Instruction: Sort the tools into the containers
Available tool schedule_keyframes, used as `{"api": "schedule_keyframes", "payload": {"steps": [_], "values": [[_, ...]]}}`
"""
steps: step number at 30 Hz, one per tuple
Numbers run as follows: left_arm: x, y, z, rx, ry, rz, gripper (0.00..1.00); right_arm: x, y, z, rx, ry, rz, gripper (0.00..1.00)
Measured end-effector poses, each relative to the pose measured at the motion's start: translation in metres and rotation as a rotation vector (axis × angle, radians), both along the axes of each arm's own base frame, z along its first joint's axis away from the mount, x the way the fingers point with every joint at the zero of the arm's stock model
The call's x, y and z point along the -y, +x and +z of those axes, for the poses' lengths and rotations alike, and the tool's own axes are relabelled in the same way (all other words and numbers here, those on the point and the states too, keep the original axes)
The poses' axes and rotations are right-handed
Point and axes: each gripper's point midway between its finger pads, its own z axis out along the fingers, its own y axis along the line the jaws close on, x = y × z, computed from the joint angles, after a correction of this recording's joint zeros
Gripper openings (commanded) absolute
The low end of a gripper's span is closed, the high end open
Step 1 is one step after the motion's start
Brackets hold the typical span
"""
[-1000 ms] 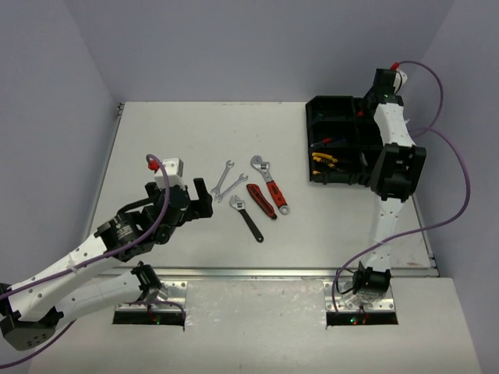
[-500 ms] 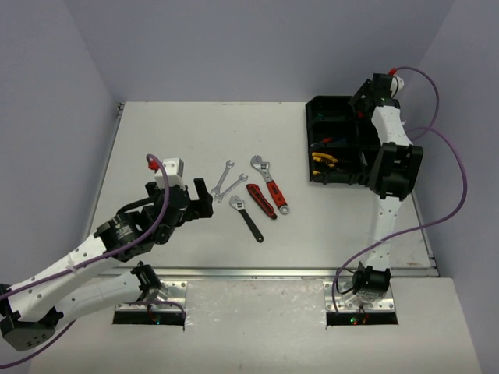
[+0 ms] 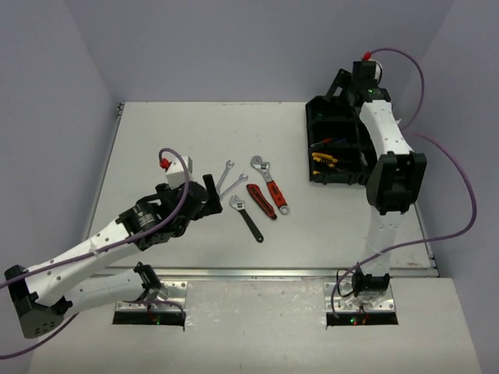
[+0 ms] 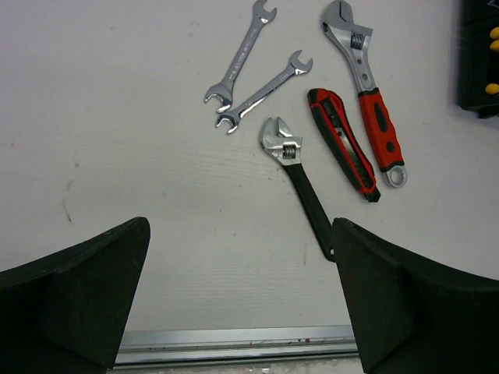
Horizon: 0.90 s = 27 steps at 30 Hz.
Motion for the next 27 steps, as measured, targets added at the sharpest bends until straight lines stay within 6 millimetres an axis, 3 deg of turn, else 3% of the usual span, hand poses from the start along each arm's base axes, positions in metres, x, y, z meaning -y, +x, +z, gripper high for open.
{"api": "schedule_keyframes", "payload": {"steps": [3, 5, 6, 8, 10, 15, 17, 21, 27], "values": [[0.016, 0.008, -0.013, -0.057, -0.034, 0.055, 1.0, -0.068, -0.051, 0.046, 0.028, -0.032, 0.14, 0.99], [0.029, 0.014, -0.032, -0.126, -0.016, 0.091, 1.0, -0.116, -0.096, 0.075, 0.062, -0.033, 0.259, 0.99], [0.035, 0.018, -0.041, -0.158, -0.004, 0.109, 1.0, -0.135, -0.119, 0.085, 0.079, -0.03, 0.317, 0.99], [0.051, 0.027, -0.056, -0.211, 0.012, 0.137, 1.0, -0.155, -0.163, 0.092, 0.088, -0.018, 0.404, 0.99], [0.066, 0.034, -0.068, -0.261, 0.033, 0.154, 0.99, -0.155, -0.2, 0.081, 0.077, -0.006, 0.441, 0.99], [0.097, 0.056, -0.088, -0.3, 0.044, 0.184, 0.96, -0.13, -0.286, 0.003, -0.112, -0.001, 0.451, 0.99], [0.102, 0.061, -0.093, -0.313, 0.057, 0.191, 0.95, -0.124, -0.306, -0.015, -0.152, -0.004, 0.451, 0.99], [0.121, 0.079, -0.098, -0.316, 0.066, 0.2, 0.94, -0.119, -0.335, -0.021, -0.153, 0.002, 0.473, 0.99], [0.141, 0.099, -0.12, -0.351, 0.083, 0.195, 0.91, -0.121, -0.341, -0.007, -0.095, 0.006, 0.509, 0.99]]}}
